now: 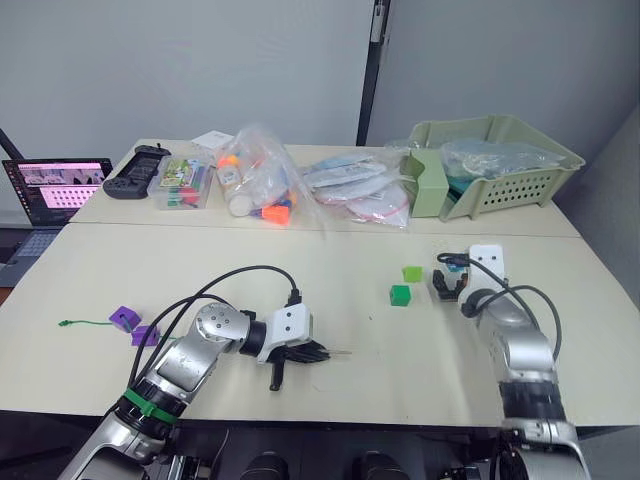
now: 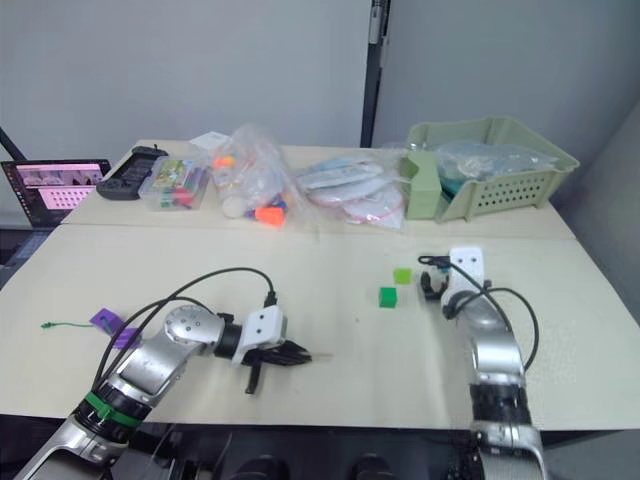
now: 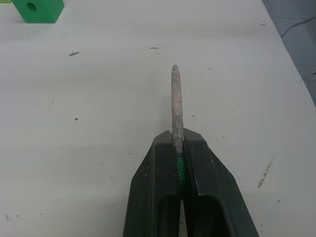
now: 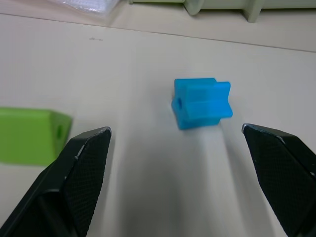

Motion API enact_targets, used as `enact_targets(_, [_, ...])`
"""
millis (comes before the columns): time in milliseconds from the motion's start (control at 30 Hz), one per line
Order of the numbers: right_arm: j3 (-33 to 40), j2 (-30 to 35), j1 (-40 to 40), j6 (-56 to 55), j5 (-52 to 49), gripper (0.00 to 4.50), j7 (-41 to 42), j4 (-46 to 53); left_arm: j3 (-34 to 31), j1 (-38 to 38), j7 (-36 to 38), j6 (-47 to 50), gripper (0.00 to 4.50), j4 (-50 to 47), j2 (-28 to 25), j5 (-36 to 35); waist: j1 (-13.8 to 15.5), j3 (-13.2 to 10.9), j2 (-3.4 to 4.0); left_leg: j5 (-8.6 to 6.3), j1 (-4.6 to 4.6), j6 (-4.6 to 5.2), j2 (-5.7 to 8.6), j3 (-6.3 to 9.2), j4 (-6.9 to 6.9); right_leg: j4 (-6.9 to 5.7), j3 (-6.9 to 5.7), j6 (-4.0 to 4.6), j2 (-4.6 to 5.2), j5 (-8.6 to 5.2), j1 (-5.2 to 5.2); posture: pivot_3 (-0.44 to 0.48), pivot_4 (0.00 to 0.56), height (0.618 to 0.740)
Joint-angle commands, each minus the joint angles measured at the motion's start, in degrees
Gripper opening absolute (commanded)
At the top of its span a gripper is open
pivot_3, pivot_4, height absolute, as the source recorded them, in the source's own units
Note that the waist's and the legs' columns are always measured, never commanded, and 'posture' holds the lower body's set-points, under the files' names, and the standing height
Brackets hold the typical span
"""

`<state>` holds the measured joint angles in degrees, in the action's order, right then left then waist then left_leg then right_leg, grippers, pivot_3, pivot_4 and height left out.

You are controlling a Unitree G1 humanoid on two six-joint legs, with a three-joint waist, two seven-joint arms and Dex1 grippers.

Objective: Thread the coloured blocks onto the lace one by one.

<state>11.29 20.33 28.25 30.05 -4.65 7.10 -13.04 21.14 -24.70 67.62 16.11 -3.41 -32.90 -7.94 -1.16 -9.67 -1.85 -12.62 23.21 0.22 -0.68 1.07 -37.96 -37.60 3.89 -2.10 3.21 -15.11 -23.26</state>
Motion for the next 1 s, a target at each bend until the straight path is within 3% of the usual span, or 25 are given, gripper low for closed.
enact_targets(33, [0.15,2.37,5.05,-5.73,0.98,4.48,1.02,-9.31,-0.56,-0.52,-0.52,0.17,0.00,-1.49,0.58,-0.50,-0.08,0.00,0.00,0.00,0.00,0.00,0.00,-0.02,0.00,0.01,0.00,0.00,0.00,0.00,0.00,0.000,0.150,0.740])
enact_targets(367, [0.49,4.23,16.62,-15.27,1.03,4.48,2.64,-31.35,-0.81,0.45,-0.79,0.79,0.00,-2.79,0.25,-0.83,-1.44,0.00,0.02,0.00,-0.04,0.00,-0.02,0.04,0.10,-0.02,0.01,0.01,-0.01,0.01,0.00,0.000,0.150,0.740])
enact_targets(467, [1.04,3.80,17.71,-16.54,-0.02,3.64,3.40,-33.12,-0.96,0.60,-0.85,1.04,0.00,-3.13,0.12,-0.89,-1.47,0.00,0.02,0.00,-0.05,0.00,-0.02,0.09,0.13,-0.03,0.01,0.02,-0.01,0.01,0.00,0.000,0.150,0.740])
enact_targets(700, [1.37,2.68,15.94,-15.90,-0.87,1.25,3.80,-28.63,-1.18,0.73,-1.05,1.50,0.00,-3.36,0.06,-1.07,-1.40,0.01,0.03,0.00,-0.04,0.00,-0.01,0.28,0.13,-0.03,0.01,0.00,0.05,0.02,0.00,0.000,0.150,0.740])
enact_targets(800, [1.67,2.23,14.50,-14.79,-1.71,1.19,3.51,-24.39,-1.16,0.68,-0.95,1.45,0.00,-3.32,-0.01,-1.11,-1.42,0.00,0.03,0.00,-0.04,0.00,-0.01,0.33,0.14,-0.05,0.01,0.00,0.06,0.02,0.00,0.000,0.150,0.740])
enact_targets(1000, [1.80,0.59,7.85,-7.13,-2.91,1.19,1.32,-6.72,-1.04,0.55,-0.79,1.36,0.00,-3.26,-0.06,-1.33,-1.35,0.01,0.05,0.00,-0.03,0.00,-0.01,0.40,0.14,-0.07,0.01,0.00,0.07,0.02,-0.02,0.000,0.150,0.740])
